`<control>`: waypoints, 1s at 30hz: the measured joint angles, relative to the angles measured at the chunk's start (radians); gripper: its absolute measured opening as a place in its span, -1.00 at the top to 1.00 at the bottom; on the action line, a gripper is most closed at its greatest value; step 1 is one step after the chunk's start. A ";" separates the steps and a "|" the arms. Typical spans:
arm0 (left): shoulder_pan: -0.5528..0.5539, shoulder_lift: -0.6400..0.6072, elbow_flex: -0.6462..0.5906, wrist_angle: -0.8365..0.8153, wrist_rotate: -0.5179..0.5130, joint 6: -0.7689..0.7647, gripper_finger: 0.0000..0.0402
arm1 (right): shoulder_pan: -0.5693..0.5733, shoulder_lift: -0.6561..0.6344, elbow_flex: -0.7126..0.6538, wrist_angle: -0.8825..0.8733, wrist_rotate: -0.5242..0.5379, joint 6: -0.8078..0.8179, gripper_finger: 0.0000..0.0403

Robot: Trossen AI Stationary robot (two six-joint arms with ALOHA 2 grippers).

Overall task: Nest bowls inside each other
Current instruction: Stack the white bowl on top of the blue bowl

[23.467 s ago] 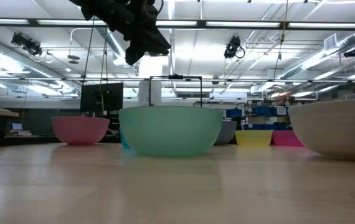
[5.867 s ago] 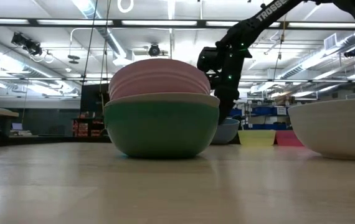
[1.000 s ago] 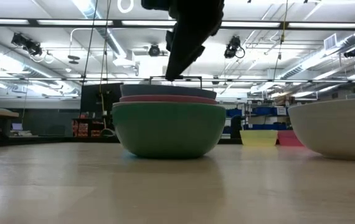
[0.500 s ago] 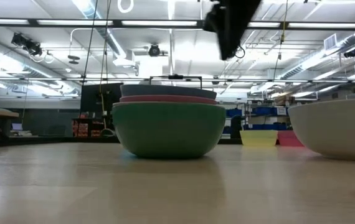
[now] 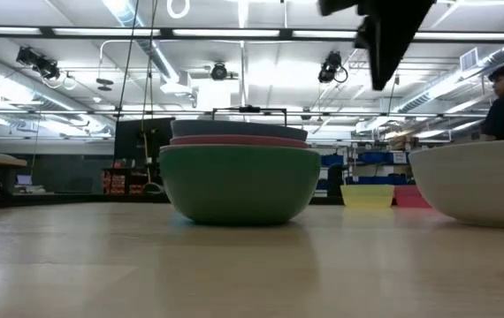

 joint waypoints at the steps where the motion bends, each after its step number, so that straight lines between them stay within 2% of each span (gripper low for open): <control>1: -0.003 0.000 0.000 0.010 0.000 0.002 -0.18 | 0.000 -0.044 -0.044 0.028 0.000 0.035 0.23; 6: -0.006 0.000 0.000 0.022 -0.005 0.009 -0.18 | 0.052 -0.219 -0.258 0.138 -0.033 0.213 0.23; 10: -0.006 0.000 0.000 0.026 -0.007 0.009 -0.18 | 0.135 -0.282 -0.366 0.184 -0.037 0.346 0.23; 20: -0.006 0.000 0.000 0.046 -0.008 -0.001 -0.17 | 0.311 -0.290 -0.449 0.252 -0.035 0.559 0.22; 30: -0.006 0.000 0.000 0.096 -0.009 0.018 -0.17 | 0.338 -0.289 -0.576 0.362 -0.027 0.624 0.21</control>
